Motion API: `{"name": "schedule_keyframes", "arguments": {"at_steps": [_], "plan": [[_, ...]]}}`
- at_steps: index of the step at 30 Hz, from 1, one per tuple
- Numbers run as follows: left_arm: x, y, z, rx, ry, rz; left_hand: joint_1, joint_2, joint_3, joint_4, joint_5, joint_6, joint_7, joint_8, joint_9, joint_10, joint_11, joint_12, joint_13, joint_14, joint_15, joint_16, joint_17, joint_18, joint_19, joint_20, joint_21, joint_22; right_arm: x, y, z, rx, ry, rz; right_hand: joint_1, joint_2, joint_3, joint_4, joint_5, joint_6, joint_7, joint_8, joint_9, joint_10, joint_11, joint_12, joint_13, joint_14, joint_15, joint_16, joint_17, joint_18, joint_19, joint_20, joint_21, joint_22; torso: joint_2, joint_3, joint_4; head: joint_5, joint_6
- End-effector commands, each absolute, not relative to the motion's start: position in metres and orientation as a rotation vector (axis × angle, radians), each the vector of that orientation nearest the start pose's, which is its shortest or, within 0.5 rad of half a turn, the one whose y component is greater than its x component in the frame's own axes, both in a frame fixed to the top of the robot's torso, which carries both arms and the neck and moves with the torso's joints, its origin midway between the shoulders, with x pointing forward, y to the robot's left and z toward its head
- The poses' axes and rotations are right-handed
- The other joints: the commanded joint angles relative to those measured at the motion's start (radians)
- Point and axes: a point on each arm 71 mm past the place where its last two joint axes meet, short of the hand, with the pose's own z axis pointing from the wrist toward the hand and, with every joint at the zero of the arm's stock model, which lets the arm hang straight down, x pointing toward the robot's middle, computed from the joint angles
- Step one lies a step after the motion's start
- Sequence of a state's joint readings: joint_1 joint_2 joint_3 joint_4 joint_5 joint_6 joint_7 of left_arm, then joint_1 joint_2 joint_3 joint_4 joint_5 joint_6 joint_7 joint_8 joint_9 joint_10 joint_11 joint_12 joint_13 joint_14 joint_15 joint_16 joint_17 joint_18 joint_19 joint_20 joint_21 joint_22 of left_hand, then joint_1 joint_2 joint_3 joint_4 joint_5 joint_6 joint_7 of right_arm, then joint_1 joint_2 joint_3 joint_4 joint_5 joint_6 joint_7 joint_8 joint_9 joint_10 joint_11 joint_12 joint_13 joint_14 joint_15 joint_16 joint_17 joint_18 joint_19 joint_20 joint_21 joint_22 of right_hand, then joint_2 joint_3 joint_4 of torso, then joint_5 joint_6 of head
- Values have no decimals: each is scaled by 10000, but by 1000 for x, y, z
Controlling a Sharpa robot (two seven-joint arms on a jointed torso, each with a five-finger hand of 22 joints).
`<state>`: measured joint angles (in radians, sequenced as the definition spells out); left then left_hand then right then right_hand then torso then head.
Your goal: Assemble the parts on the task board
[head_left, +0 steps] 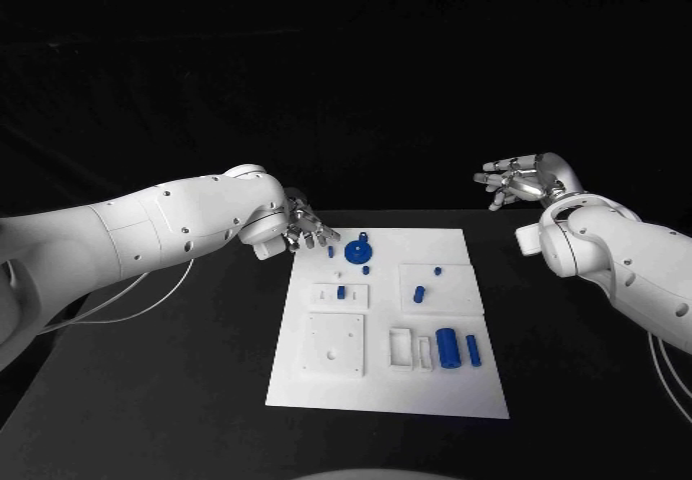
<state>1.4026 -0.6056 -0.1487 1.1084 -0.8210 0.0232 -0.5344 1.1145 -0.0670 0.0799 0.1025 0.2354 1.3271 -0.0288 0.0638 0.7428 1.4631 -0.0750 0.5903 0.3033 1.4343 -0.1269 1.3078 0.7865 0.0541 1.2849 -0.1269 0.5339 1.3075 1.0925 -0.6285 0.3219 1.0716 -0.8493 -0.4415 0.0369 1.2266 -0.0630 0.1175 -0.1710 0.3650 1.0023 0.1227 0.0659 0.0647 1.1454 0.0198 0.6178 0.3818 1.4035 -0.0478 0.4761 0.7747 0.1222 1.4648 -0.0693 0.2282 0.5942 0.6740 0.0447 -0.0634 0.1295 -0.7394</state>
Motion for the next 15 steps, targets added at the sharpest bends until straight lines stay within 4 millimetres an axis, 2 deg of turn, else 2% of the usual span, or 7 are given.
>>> {"name": "schedule_keyframes", "arguments": {"at_steps": [1, 4, 6, 9, 15], "plan": [[576, 225, -171, -5264, 21646, -3683, 11, 53, 17, -61, 31, -98, 9, 13, -109, 501, 9, -67, 14, -7, 5, -48, -18, -140, -4, -52, -53, 155, 578, -258, -154, 7312, 13506, 8853, 41, 41, -9, 41, 46, -43, -4, -36, -11, -63, -14, -35, -12, -34, 33, -68, -9, -112, 329, 55, -49, -9, 7, 13, -2, 23, 10], [580, 226, -171, -5264, 21769, -3492, -3, 62, 8, -46, 13, -151, 32, 13, -218, 500, 17, -94, 20, -21, 5, -63, -41, -149, -22, -57, -64, 154, 578, -257, -154, 7306, 13504, 8867, 41, 41, -9, 41, 46, -43, -4, -36, -11, -63, -14, -35, -12, -34, 33, -68, -9, -112, 329, 55, -49, -9, 11, 1, -12, 42, 9], [582, 227, -171, -5283, 21821, -3368, -36, 75, 9, 21, -66, -272, 82, 12, -488, 501, 46, -204, 14, -58, 11, -127, -136, -142, -38, -58, -81, 152, 578, -257, -154, 7304, 13502, 8871, 72, 37, -18, 56, 59, -48, -4, -36, -11, -62, -17, -30, -19, -35, 31, -60, -22, -113, 335, 53, -47, -24, 16, -5, -15, 49, 7], [585, 229, -171, -5289, 21841, -3202, -19, 83, -11, 18, -56, -306, 102, 4, -671, 488, 57, -271, 64, -78, 11, -177, -212, -147, -38, -64, -96, 152, 578, -257, -154, 7300, 13498, 8877, 72, 37, -18, 56, 59, -48, -4, -36, -11, -62, -17, -30, -19, -35, 31, -60, -22, -113, 335, 53, -47, -24, 13, 3, -13, 44, 2], [591, 230, -172, -4996, 22046, -2910, -27, 128, -57, 13, -89, -381, 140, 11, -1031, 481, 76, -535, 573, -109, -4, -237, -290, -168, -10, -99, -145, 156, 577, -255, -153, 7255, 13504, 8897, 60, 44, -6, 66, 66, -48, -2, -36, -10, -58, -15, -35, -25, -32, 31, -56, -25, -112, 338, 53, -42, -26, 11, -5, -10, 52, -22]]}}
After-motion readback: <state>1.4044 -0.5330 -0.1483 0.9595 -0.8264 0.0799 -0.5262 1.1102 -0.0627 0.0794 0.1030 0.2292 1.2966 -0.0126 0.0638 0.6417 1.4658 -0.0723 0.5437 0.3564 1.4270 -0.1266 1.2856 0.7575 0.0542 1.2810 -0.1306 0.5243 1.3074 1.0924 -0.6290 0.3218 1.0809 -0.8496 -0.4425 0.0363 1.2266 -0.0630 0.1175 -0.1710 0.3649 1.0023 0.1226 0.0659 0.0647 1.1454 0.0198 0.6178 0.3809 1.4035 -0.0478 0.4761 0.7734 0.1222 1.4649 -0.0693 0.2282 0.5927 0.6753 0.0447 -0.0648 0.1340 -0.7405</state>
